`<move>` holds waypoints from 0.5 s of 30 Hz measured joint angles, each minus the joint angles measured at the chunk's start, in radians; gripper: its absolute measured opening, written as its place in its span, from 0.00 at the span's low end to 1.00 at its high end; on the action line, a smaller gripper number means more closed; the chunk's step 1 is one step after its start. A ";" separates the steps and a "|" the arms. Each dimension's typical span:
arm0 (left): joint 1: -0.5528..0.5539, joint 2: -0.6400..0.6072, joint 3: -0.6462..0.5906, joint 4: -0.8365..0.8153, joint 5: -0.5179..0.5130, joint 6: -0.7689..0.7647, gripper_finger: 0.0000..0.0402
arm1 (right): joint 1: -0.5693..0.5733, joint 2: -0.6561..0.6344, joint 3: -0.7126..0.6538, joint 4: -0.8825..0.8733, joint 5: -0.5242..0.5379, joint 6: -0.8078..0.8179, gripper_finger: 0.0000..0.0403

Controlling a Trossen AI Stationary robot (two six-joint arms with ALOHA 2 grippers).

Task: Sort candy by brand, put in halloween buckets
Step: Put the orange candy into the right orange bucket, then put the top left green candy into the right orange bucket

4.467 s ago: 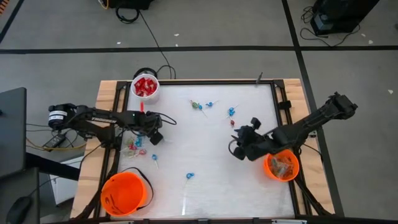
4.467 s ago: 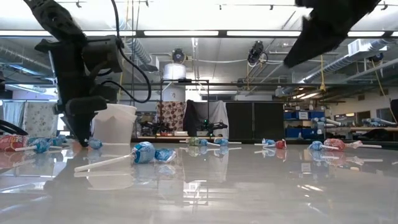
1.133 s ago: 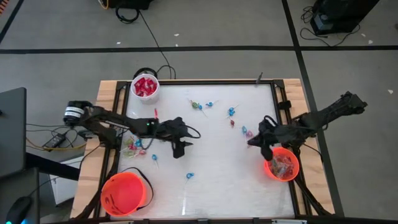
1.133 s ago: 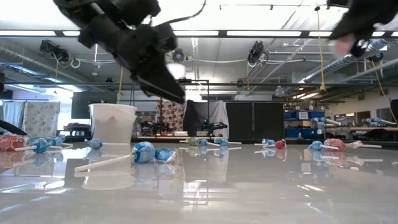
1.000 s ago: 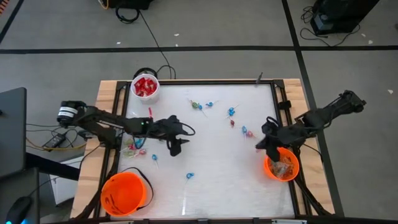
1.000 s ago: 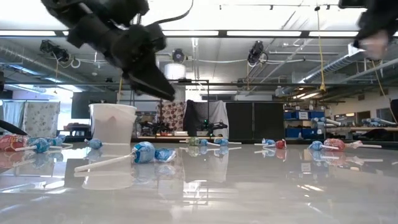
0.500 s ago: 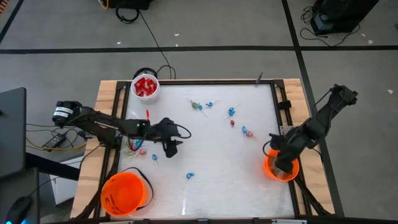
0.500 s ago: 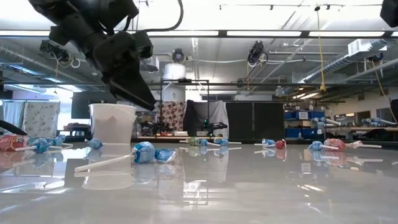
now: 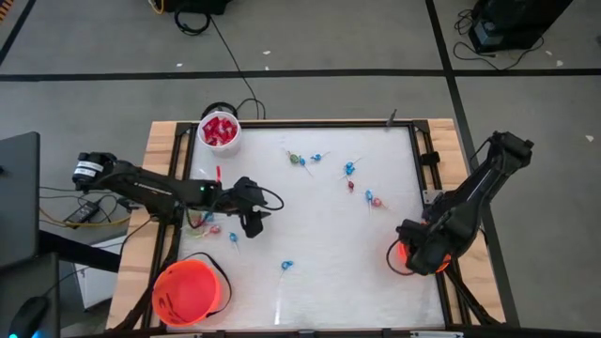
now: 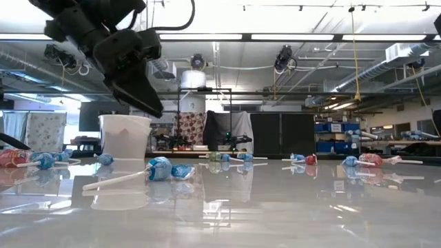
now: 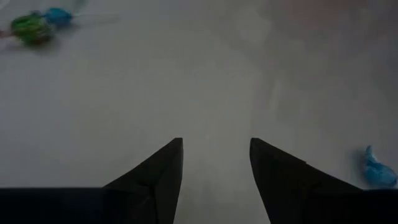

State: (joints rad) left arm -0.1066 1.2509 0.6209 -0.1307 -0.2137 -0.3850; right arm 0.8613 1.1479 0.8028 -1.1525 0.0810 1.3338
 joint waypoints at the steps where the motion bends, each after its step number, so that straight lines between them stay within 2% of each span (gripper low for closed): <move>1: 0.000 -0.013 0.000 -0.016 -0.003 -0.011 0.48 | 0.003 0.018 0.000 -0.001 0.009 0.002 0.34; 7: 0.000 -0.103 0.000 -0.097 -0.033 -0.034 0.48 | 0.019 0.064 0.001 -0.002 0.022 0.077 0.42; 11: 0.000 -0.152 0.000 -0.153 -0.046 -0.053 0.48 | 0.048 0.048 0.041 -0.031 0.016 0.089 0.43; 15: 0.000 -0.182 0.000 -0.215 -0.047 -0.096 0.48 | 0.081 0.023 0.122 -0.081 0.070 0.089 0.42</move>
State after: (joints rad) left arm -0.1070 1.0689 0.6209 -0.3458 -0.2609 -0.4808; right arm 0.9420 1.1707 0.9249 -1.2332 0.1505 1.4227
